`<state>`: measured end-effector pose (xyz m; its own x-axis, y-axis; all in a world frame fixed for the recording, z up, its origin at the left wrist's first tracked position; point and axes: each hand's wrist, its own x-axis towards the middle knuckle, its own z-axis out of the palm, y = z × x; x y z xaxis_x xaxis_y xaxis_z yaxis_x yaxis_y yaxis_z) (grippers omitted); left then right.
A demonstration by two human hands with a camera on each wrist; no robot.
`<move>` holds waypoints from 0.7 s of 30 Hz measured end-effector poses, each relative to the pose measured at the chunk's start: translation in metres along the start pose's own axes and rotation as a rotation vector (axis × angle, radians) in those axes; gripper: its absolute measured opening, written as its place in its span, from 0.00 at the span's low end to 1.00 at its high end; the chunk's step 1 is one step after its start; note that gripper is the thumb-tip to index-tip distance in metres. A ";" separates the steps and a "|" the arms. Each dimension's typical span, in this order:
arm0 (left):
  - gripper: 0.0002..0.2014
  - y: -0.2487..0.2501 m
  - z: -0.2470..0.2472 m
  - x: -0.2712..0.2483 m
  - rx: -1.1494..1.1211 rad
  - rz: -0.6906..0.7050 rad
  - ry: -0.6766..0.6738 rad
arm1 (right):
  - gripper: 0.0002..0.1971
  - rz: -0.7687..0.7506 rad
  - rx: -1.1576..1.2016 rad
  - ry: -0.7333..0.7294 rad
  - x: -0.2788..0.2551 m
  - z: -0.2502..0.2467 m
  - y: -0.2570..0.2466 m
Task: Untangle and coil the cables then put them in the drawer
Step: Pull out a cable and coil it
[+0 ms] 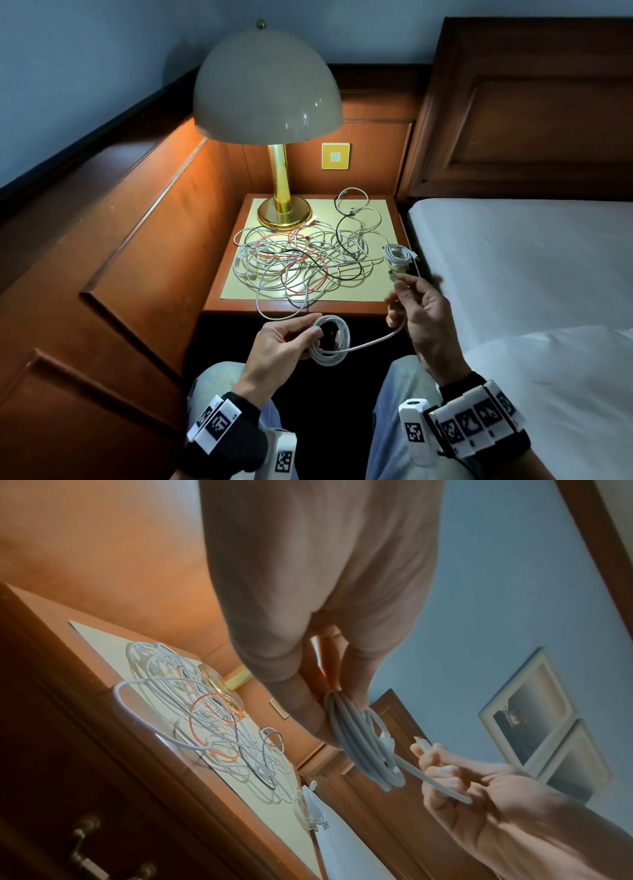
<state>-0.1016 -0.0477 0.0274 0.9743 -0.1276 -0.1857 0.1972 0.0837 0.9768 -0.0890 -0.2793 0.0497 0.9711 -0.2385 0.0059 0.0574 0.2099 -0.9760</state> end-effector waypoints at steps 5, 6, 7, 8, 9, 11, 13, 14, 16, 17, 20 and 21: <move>0.12 0.005 0.007 0.003 0.018 0.055 -0.024 | 0.01 -0.013 -0.309 -0.120 -0.004 0.017 0.012; 0.13 0.006 0.008 0.003 0.021 0.065 -0.027 | 0.01 -0.006 -0.357 -0.147 -0.005 0.019 0.015; 0.12 0.007 0.008 0.003 0.022 0.075 -0.028 | 0.02 0.009 -0.393 -0.176 -0.006 0.021 0.017; 0.12 0.008 0.008 0.003 0.026 0.083 -0.026 | 0.03 0.035 -0.406 -0.206 -0.007 0.021 0.018; 0.11 0.010 0.008 0.003 0.028 0.088 -0.024 | 0.04 0.071 -0.387 -0.237 -0.008 0.021 0.017; 0.11 0.011 0.007 0.002 0.039 0.095 -0.022 | 0.08 0.151 -0.290 -0.308 -0.011 0.022 0.014; 0.13 0.009 0.004 0.003 0.086 0.114 -0.038 | 0.11 0.215 -0.197 -0.370 -0.013 0.023 0.012; 0.15 0.008 0.002 0.004 0.111 0.119 -0.056 | 0.12 0.238 -0.174 -0.392 -0.014 0.024 0.011; 0.16 0.008 0.003 0.003 0.113 0.111 -0.074 | 0.11 0.273 -0.159 -0.433 -0.014 0.024 0.011; 0.15 0.008 0.003 0.003 0.086 0.108 -0.066 | 0.10 0.292 -0.135 -0.445 -0.014 0.026 0.011; 0.12 0.011 0.008 0.000 -0.081 0.093 -0.033 | 0.08 0.345 0.010 -0.418 -0.014 0.029 0.013; 0.12 0.010 0.009 -0.002 -0.120 0.095 -0.029 | 0.08 0.359 0.040 -0.400 -0.014 0.030 0.014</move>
<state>-0.1024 -0.0560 0.0385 0.9860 -0.1417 -0.0883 0.1176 0.2139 0.9698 -0.0952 -0.2448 0.0426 0.9431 0.2329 -0.2372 -0.2936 0.2492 -0.9229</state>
